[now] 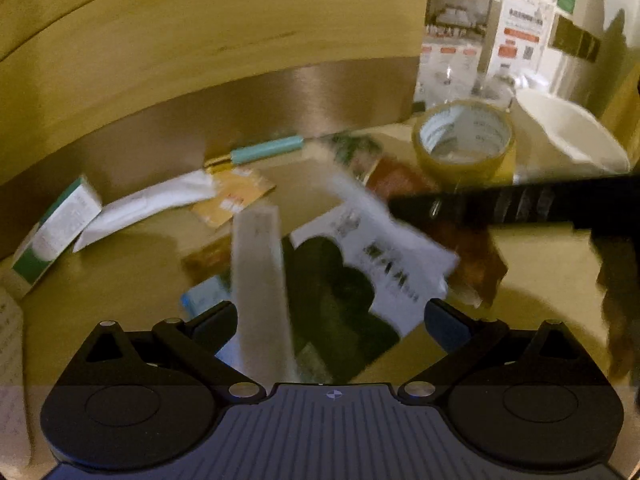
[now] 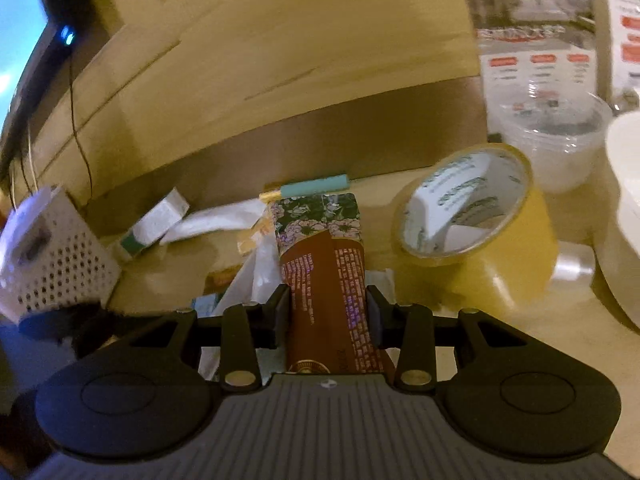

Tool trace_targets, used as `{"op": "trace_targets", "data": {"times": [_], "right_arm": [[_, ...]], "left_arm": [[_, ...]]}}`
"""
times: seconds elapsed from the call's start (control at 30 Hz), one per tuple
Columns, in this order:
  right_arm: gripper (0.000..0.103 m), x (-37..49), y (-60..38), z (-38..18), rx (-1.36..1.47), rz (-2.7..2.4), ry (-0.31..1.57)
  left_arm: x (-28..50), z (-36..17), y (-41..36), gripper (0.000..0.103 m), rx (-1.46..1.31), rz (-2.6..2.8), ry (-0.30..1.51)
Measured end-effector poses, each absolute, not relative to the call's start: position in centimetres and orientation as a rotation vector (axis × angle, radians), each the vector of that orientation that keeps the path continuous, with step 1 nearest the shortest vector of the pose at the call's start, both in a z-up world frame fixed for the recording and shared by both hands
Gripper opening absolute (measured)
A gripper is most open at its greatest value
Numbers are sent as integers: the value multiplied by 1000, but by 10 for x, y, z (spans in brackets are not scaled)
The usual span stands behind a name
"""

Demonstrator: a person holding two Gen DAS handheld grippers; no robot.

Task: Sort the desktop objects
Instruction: 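Reach the left tool toward the white paper strip while the right tool holds the snack bar, then grasp the white tissue with the left tool while the right tool holds the snack bar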

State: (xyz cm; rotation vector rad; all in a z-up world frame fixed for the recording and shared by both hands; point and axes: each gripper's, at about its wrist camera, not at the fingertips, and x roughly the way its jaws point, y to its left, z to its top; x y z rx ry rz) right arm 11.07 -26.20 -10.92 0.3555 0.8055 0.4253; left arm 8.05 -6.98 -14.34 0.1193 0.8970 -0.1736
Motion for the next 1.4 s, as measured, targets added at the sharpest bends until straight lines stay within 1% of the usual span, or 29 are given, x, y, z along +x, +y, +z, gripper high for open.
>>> {"op": "trace_targets", "data": {"times": [0.07, 0.2, 0.27, 0.3, 0.33, 0.37, 0.43, 0.5, 0.57, 0.63, 0.67, 0.7, 0.87, 0.97, 1.0, 1.2, 1.4], "right_arm": [[44, 114, -268, -113, 462, 479, 836], [45, 114, -261, -115, 493, 503, 837], [47, 113, -254, -111, 447, 491, 839], [51, 111, -253, -108, 434, 497, 812], [61, 109, -248, -107, 375, 492, 799], [83, 109, -237, -109, 252, 443, 818], [80, 106, -227, -111, 140, 423, 817], [78, 104, -223, -114, 113, 444, 830], [78, 102, -213, -119, 41, 449, 847], [72, 99, -206, -123, 6, 471, 855], [67, 97, -202, -123, -27, 474, 850], [56, 95, -197, -124, -65, 470, 846], [56, 98, -194, -128, -106, 469, 853], [44, 95, -199, -124, -130, 474, 841], [43, 96, -199, -124, -125, 479, 836], [43, 90, -221, -100, -60, 431, 761], [43, 87, -248, -86, -20, 369, 731]], "left_arm": [[77, -149, -58, 103, 128, -132, 928], [78, -150, -33, 103, 71, -89, 951], [78, -143, -29, 103, 69, -83, 933], [75, -139, -27, 103, 71, -86, 918], [74, -137, -28, 103, 74, -88, 906], [73, -136, -29, 103, 83, -91, 904], [72, -140, -29, 103, 98, -85, 913], [73, -144, -28, 103, 88, -85, 926], [71, -147, -27, 103, 79, -91, 933], [69, -148, -27, 103, 85, -84, 933], [69, -148, -26, 103, 84, -81, 935], [69, -149, -24, 103, 82, -78, 941], [65, -151, -15, 103, 65, -59, 951], [66, -149, -16, 103, 67, -55, 941], [67, -148, -16, 103, 68, -57, 936], [77, -140, -30, 103, 72, -107, 902], [97, -146, -65, 103, 85, -159, 889]]}}
